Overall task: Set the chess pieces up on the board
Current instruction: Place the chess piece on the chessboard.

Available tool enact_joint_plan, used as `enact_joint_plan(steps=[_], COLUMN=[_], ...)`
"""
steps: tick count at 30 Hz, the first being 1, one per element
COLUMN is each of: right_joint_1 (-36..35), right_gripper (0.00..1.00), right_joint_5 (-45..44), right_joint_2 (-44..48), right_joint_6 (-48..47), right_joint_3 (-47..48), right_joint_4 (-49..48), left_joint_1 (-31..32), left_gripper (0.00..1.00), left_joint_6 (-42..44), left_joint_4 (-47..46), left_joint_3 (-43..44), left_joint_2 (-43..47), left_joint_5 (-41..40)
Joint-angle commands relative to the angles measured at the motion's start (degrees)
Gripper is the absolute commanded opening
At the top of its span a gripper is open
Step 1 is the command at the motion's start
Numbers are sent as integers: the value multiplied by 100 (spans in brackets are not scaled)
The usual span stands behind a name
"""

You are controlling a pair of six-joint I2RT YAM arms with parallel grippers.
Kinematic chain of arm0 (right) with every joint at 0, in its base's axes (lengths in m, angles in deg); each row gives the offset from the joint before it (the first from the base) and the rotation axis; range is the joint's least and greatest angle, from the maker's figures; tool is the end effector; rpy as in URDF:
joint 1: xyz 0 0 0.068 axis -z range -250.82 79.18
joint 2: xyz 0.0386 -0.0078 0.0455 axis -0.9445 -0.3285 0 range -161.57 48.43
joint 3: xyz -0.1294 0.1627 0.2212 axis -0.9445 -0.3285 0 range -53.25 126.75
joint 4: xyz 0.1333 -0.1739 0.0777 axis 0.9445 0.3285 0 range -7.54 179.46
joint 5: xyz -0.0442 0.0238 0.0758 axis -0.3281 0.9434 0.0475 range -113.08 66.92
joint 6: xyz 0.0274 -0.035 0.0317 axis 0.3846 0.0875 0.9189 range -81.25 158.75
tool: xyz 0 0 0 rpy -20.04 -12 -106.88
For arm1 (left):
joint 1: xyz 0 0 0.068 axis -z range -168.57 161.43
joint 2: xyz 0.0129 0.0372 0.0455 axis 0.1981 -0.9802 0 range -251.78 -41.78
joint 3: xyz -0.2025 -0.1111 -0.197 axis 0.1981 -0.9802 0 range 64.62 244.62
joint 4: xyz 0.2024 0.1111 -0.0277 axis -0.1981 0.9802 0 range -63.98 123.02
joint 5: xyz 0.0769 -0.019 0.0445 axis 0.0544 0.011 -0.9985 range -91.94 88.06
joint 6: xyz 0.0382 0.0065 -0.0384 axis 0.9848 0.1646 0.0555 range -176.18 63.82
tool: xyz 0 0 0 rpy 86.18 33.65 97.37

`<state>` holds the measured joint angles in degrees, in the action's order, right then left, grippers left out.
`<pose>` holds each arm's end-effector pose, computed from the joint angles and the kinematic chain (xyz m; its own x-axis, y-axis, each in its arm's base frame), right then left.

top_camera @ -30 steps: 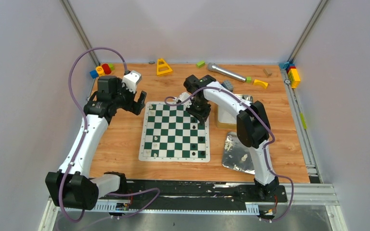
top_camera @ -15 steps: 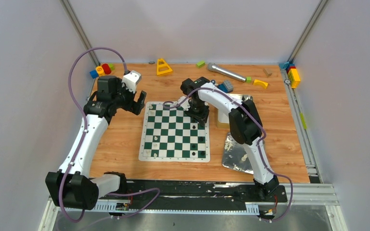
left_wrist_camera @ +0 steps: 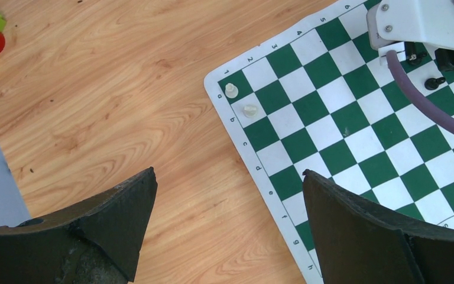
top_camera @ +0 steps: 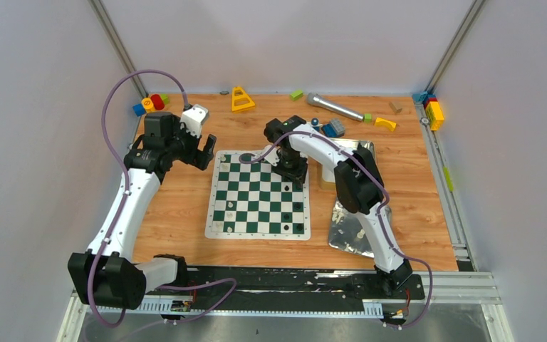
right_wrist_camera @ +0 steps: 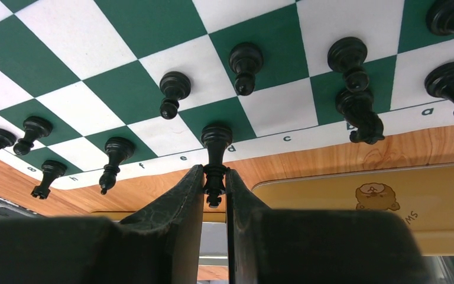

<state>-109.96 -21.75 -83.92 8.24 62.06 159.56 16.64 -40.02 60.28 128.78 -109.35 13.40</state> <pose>0.3355 0.2742 0.2164 -0.3469 -0.9365 0.0506 -0.9352 0.3495 0.0567 0.2090 -0.0287 0.3672 -0.5021 0.3154 -0.8053 0.4538 0.8887 0.0651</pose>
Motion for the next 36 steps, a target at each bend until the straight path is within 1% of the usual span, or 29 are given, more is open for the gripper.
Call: enact_joint_plan(steps=[1,6,9,12,18,21,29,32,36], right_joint_1=[-64,-77,-85,-91,-94,-94,91,319,813], right_gripper=[6,10,15,24,45,51,56,58,59], right_joint_5=[-124,-128,-315,-346,-262,-223,582,852,1197], right_joint_2=[-123,-166,-180,-174,-98,-6,723,1139,1712], right_joint_6=[-71,-78,-66,-52,42,104,460,576,761], right_joint_3=[277,299,299,342,484,545,538,272,-152], right_joint_4=[60,59,59,57,59,59,-5,-181,-535], left_joint_1=[-45,-42,-42,-39,-45,-41,-44,-39,-44], left_gripper=[100,100,100,100,100,100,100,100,100], left_joint_6=[-1,9,10,10,22,27,50,27,-91], left_joint_4=[-124,-115,-114,-113,-105,-105,-117,-161,-246], left_joint_3=[56,58,53,44,27,30,42,43,31], left_joint_2=[17,25,33,34,57,73,89,99,122], left_joint_5=[43,42,55,57,60,62,47,-64,-214])
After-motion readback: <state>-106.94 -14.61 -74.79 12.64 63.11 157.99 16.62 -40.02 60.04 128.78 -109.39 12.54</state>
